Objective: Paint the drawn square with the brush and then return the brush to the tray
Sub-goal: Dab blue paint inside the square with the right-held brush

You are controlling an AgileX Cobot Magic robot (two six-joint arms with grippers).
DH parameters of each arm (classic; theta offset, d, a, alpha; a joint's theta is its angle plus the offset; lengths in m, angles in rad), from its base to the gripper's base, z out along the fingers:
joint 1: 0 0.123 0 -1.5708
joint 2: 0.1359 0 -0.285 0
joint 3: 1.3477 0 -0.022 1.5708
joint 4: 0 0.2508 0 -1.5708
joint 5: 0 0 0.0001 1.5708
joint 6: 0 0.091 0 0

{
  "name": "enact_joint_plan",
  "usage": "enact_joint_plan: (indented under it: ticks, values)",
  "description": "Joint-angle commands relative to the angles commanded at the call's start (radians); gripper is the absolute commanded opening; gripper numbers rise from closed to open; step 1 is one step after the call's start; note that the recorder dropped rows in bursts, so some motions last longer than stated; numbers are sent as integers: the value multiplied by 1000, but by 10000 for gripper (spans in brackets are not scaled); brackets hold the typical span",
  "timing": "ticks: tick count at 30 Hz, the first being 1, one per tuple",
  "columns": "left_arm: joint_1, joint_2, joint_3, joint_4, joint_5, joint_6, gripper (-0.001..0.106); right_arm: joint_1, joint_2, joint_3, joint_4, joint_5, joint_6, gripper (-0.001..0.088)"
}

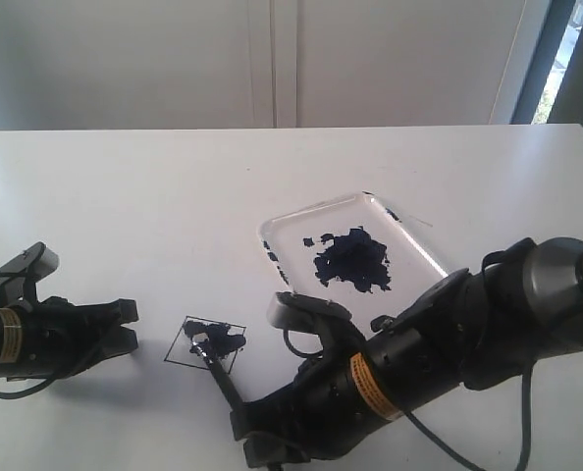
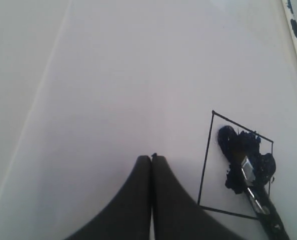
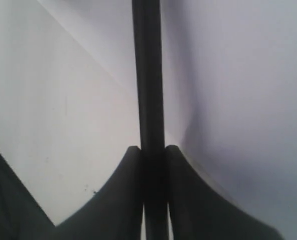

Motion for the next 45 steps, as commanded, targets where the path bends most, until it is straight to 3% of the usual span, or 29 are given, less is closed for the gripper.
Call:
enact_joint_plan:
  ticks: [5,16,25,33,45]
  values:
    - [0,0,0,-2,0,-4,0,42,0,30,-10,1,0,0]
    - [0,0,0,-2,0,-8,0,40,0,35,-6,73,0,0]
    - [0,0,0,-2,9,-8,0,-1,0,41,-20,56,0,0]
    - [0,0,0,2,22,-8,0,-61,-65,121,-24,103,0,0]
    - [0,0,-6,-4,-49,-12,0,-25,-45,122,44,96,0,0]
